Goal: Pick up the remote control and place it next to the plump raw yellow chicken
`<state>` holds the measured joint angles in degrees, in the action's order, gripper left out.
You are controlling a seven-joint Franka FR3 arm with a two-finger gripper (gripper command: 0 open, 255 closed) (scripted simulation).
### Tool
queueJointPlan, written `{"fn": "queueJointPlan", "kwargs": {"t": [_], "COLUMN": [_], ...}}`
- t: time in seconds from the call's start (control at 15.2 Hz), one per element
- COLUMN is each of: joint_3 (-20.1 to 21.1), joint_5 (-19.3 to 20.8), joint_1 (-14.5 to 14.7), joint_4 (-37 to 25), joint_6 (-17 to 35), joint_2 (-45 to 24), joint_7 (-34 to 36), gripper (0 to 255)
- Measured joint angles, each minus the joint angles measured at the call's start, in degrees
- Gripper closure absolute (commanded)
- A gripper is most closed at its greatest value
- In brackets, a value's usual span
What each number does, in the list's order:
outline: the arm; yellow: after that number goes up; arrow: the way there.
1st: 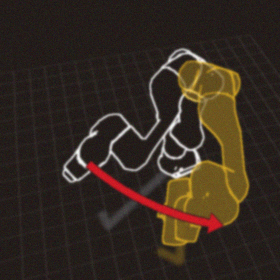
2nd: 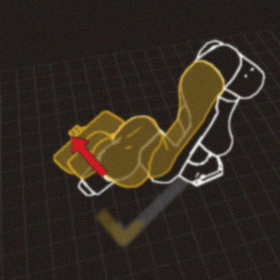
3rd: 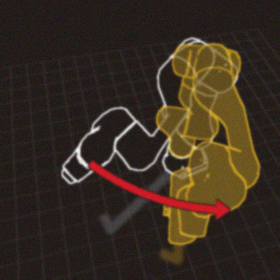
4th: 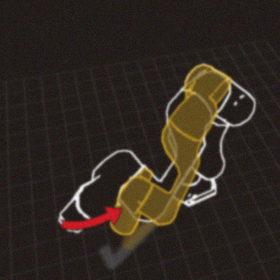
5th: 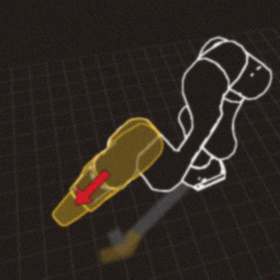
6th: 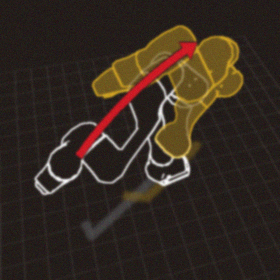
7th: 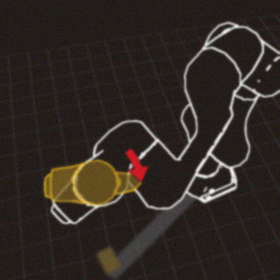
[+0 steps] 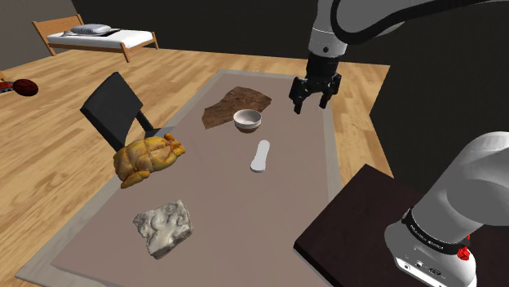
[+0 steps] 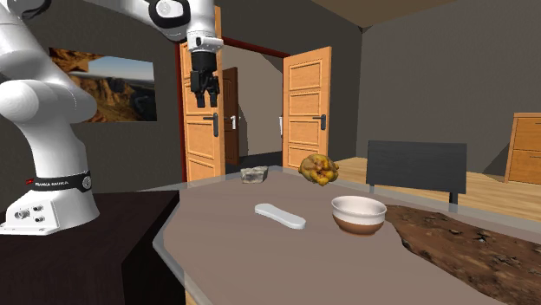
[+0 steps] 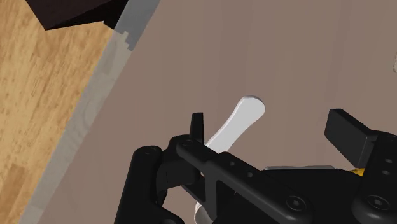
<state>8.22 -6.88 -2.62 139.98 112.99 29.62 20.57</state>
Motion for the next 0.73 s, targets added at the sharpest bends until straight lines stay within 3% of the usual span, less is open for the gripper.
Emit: {"fn": "queueJointPlan", "kwargs": {"t": [0.73], "joint_3": [3.8], "joint_5": [2.8], "joint_1": [-3.2], "joint_4": [-3.6], "joint_6": [18.4], "joint_2": [-22.6], "joint_7": [13.4], "gripper": [0]}}
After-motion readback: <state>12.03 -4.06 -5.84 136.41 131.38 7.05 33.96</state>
